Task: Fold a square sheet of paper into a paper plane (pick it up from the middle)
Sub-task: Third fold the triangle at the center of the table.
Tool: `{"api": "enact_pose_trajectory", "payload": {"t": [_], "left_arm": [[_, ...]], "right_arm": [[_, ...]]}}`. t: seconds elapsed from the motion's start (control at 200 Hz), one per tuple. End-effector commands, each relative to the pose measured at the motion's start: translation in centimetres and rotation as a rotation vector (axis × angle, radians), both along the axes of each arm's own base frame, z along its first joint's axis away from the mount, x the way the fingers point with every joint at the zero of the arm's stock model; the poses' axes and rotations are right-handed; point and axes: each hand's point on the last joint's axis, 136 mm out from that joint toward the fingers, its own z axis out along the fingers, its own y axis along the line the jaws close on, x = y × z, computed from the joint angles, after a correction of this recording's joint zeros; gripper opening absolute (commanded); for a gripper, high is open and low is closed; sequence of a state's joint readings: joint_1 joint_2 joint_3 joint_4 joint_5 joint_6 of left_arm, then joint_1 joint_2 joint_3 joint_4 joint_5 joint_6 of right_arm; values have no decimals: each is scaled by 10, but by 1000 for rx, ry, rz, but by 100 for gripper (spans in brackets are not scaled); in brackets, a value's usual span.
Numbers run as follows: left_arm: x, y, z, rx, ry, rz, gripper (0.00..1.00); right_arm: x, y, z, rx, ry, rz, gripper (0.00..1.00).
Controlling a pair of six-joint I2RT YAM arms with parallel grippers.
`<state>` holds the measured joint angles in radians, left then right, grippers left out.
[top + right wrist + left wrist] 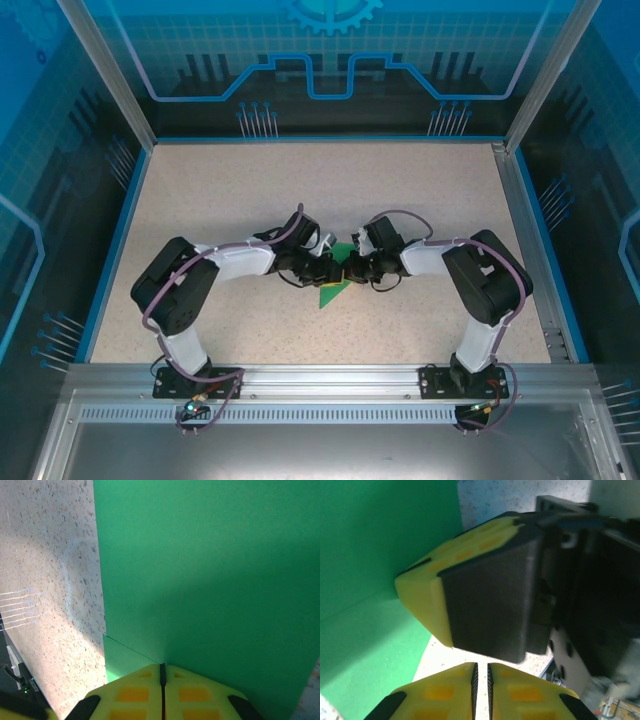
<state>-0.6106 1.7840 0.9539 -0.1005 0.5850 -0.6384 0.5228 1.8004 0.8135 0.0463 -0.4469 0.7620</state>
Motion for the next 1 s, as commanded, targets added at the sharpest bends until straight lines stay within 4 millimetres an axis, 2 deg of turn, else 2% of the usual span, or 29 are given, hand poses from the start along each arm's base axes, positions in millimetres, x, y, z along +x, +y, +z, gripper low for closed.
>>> {"api": "enact_pose_trajectory", "payload": {"t": [0.0,0.15,0.305,0.645,0.755,0.84,0.995], "left_arm": [[-7,0,-19,8,101,0,17],[-18,9,-40,52,145,-9,17],[-36,27,-59,143,185,-33,16],[-86,62,-69,200,247,-71,16],[-94,69,-67,206,251,-67,16],[-93,69,-58,195,236,-57,16],[-70,63,-27,170,118,-26,16]], "right_arm": [[-15,-17,-31,-90,80,-21,7],[-15,-20,-33,-100,84,-24,7],[-15,-25,-34,-109,89,-33,7],[-14,-33,-34,-119,91,-36,7],[-13,-31,-31,-109,89,-28,8],[-11,-27,-26,-88,85,-17,8],[-2,-17,-5,-51,42,0,11]]}}
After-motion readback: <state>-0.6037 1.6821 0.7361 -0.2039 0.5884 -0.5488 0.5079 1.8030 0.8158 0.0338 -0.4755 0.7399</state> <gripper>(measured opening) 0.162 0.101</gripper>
